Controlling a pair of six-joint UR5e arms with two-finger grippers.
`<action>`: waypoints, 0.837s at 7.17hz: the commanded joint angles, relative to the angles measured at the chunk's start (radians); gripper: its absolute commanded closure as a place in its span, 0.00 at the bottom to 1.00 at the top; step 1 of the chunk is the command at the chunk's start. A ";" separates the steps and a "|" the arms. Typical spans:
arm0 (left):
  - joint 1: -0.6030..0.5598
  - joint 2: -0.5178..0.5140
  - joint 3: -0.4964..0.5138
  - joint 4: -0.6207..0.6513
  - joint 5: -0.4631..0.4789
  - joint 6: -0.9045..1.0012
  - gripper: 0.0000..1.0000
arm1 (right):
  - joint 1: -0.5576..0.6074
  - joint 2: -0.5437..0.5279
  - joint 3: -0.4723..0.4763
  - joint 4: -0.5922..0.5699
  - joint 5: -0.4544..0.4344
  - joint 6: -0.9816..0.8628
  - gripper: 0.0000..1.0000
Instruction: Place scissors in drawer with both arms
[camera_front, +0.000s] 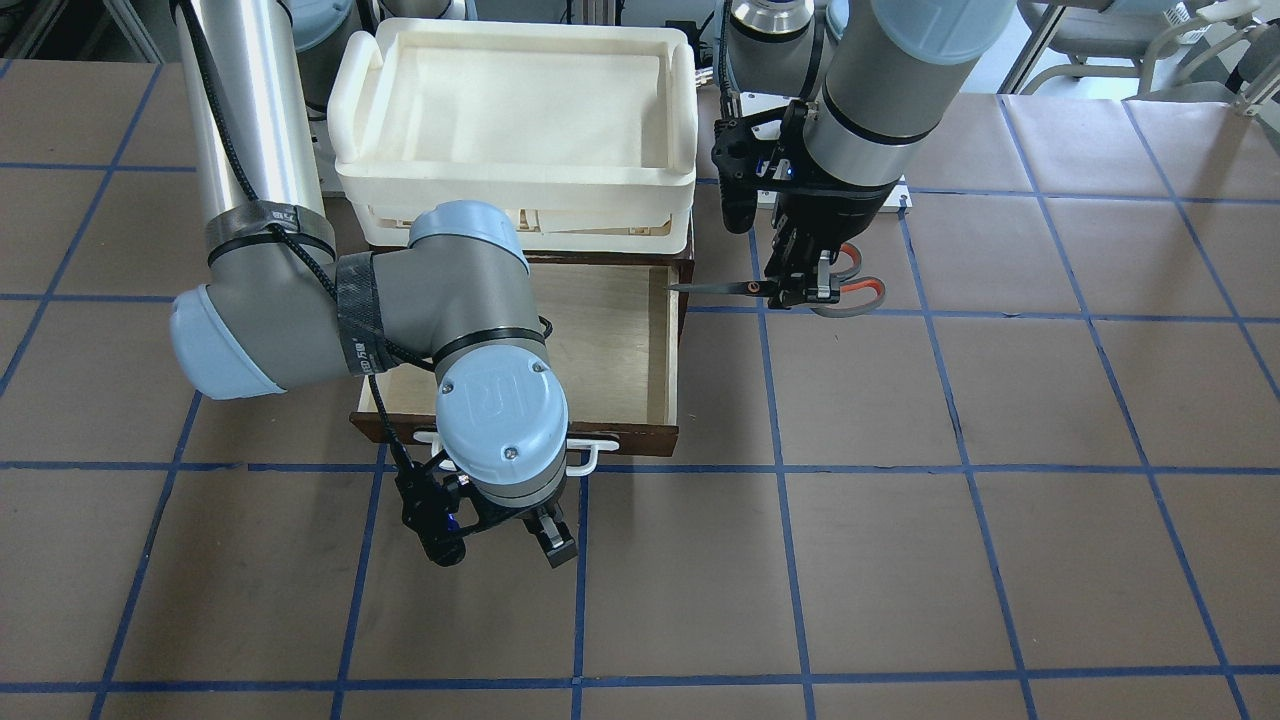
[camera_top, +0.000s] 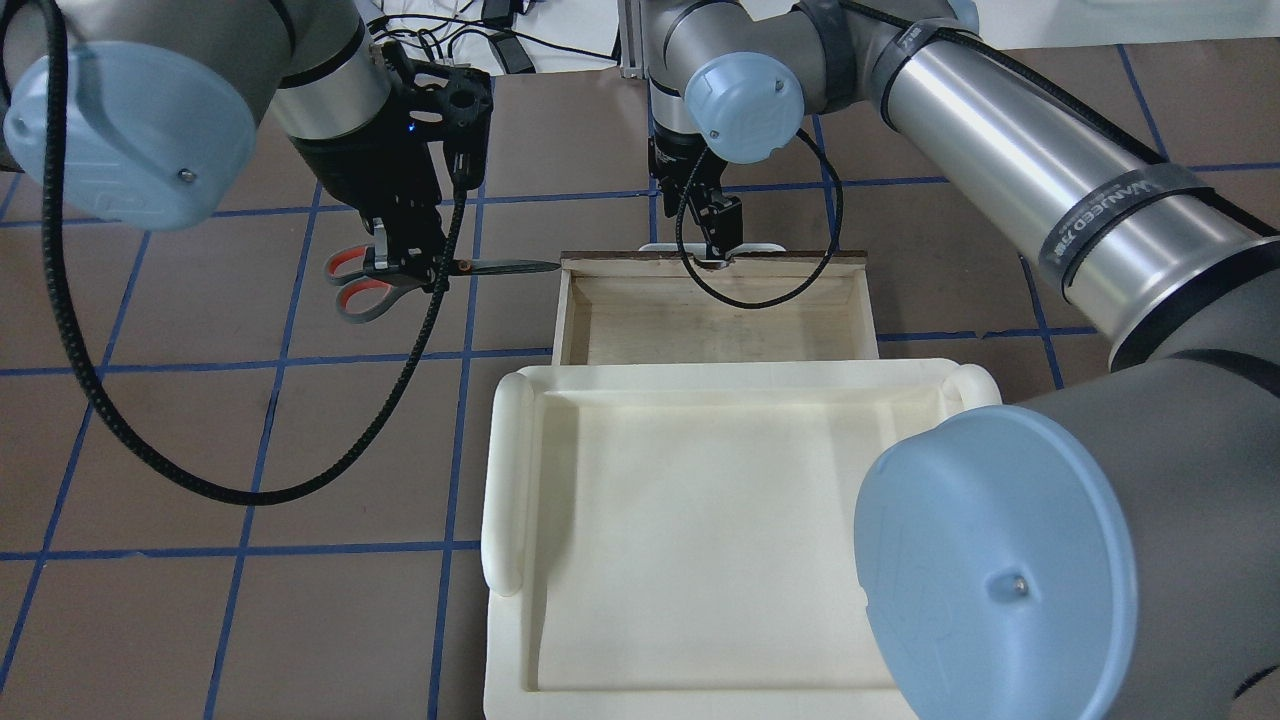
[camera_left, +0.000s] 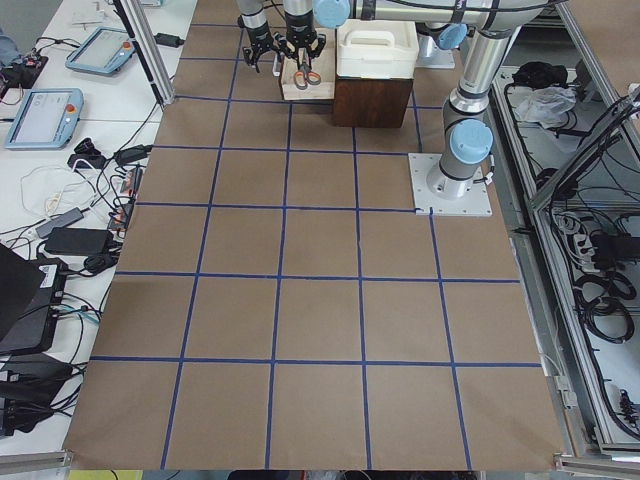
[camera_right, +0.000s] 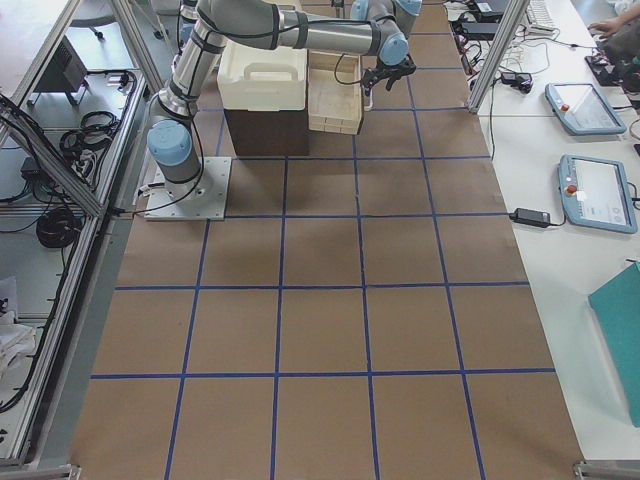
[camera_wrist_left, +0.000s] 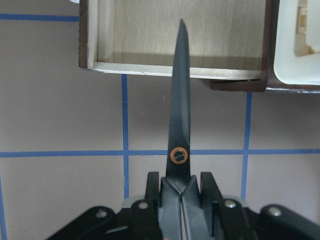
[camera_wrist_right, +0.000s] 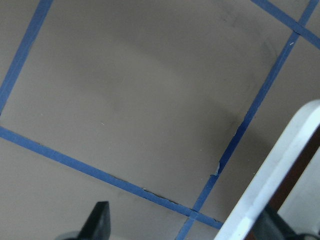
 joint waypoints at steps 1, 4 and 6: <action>0.000 -0.004 0.002 0.018 -0.005 -0.001 0.88 | -0.001 0.002 -0.004 0.000 0.000 0.000 0.00; 0.000 -0.011 0.003 0.018 -0.001 -0.007 0.88 | -0.001 -0.050 0.001 0.020 -0.003 -0.014 0.00; 0.000 -0.016 0.002 0.020 -0.012 -0.010 0.88 | -0.008 -0.122 0.000 0.051 0.000 -0.112 0.00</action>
